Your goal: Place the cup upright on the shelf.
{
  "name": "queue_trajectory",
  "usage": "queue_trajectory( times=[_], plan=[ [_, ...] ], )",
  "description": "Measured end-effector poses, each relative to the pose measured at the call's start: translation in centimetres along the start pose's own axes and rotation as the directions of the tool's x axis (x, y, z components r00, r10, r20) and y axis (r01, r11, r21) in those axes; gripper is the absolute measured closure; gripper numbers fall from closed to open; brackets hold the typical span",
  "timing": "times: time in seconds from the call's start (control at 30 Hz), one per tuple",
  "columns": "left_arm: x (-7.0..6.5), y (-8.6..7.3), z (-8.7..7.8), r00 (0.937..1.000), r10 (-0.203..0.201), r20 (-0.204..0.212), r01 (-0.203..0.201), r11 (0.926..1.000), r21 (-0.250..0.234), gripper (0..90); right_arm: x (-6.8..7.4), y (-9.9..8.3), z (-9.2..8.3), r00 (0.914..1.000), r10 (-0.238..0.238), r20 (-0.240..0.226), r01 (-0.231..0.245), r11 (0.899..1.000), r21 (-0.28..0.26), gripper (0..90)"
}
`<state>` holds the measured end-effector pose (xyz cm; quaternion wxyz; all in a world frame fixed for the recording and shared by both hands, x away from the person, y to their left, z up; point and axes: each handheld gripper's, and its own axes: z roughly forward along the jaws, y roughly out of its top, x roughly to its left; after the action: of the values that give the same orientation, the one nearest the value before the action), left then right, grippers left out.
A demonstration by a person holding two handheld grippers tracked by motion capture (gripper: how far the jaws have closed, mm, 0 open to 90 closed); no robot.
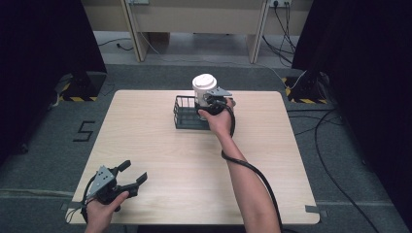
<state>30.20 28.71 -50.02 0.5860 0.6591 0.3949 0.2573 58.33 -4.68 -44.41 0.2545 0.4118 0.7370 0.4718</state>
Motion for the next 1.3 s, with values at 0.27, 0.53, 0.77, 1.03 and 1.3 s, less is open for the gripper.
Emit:
queue_trajectory(
  times=[0.27, 0.53, 0.77, 1.03, 1.3],
  plan=[
    [0.0, 0.0, 0.0, 1.0, 0.001, 0.001, -0.001, 1.0, 0.002, 15.3, 0.1, -0.1, 0.0, 1.0, -0.007, 0.003, 0.007, 1.0, 0.002, 17.6],
    [0.0, 0.0, 0.1, 1.0, 0.003, 0.002, -0.003, 1.0, 0.003, 15.4, 0.4, -0.3, -0.2, 0.9999, 0.007, 0.012, -0.007, 1.0, -0.004, 16.3],
    [0.0, 0.0, 0.1, 1.0, 0.003, 0.003, -0.003, 1.0, 0.005, 15.4, 0.5, -0.2, -0.8, 0.9998, 0.012, 0.014, -0.012, 1.0, -0.005, 15.8],
    [0.0, 0.0, 0.1, 1.0, 0.004, 0.003, -0.004, 1.0, 0.006, 15.4, 0.8, -0.2, -1.7, 0.9998, 0.01, 0.017, -0.01, 1.0, 0.003, 15.7],
    [0.0, -0.1, 0.2, 1.0, 0.006, 0.002, -0.006, 1.0, 0.008, 15.4, 0.9, -0.1, -3.0, 1.0, 0.001, 0.009, -0.001, 1.0, -0.002, 15.5]
  ],
)
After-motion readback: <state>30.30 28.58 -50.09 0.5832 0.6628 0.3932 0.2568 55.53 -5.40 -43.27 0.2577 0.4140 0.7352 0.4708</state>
